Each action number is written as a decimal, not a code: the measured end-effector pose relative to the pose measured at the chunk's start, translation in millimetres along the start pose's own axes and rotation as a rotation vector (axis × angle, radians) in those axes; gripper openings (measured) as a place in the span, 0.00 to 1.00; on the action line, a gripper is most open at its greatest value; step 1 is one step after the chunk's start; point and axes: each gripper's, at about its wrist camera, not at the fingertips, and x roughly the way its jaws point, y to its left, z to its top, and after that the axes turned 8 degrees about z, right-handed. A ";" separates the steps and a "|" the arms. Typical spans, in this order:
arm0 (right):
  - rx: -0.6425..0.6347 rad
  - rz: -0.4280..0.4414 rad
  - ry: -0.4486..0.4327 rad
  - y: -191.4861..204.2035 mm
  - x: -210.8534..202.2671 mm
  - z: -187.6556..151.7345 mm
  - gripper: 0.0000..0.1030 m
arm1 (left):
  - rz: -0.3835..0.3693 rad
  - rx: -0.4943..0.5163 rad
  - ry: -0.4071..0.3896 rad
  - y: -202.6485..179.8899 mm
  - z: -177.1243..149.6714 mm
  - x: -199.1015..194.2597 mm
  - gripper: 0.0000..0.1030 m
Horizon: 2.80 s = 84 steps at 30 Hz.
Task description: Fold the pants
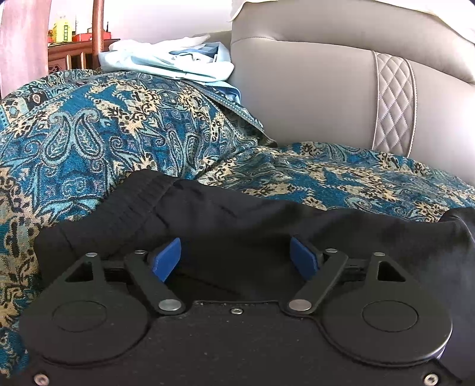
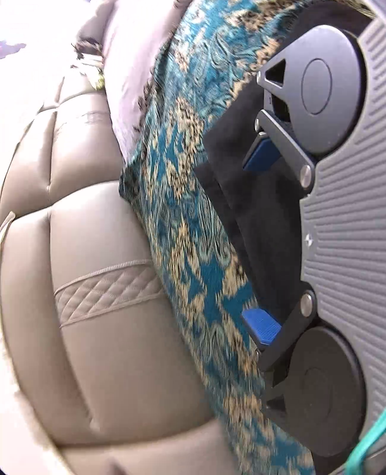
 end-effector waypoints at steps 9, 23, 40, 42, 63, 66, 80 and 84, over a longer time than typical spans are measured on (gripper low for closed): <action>-0.033 -0.080 0.138 -35.2 -7.5 -1.8 0.95 | 0.026 -0.001 0.005 1.5 -0.5 -2.2 0.78; -0.105 -0.084 0.062 -48.1 39.0 20.5 0.92 | 0.161 0.039 0.015 -0.4 0.4 -15.1 0.80; -0.240 0.197 -0.039 70.2 -51.6 -7.8 0.94 | -0.135 -0.112 0.160 67.0 -26.7 -111.1 0.54; -0.328 0.286 -0.053 103.8 -75.3 -29.5 0.95 | -0.094 -0.161 0.166 78.0 -22.8 -99.9 0.53; -0.926 0.935 0.040 328.2 -219.8 -237.5 0.83 | 0.022 -0.320 0.134 132.6 -16.2 -50.1 0.18; -0.910 0.921 0.051 336.8 -216.6 -238.8 0.83 | -0.013 -0.368 0.126 143.4 -15.3 -58.3 0.17; -0.952 0.932 0.022 362.6 -223.5 -248.1 0.70 | -0.076 -0.469 0.128 166.1 -13.5 -67.8 0.16; -0.980 0.938 0.015 369.2 -229.0 -255.4 0.69 | -0.075 -0.481 0.129 168.2 -15.0 -67.3 0.16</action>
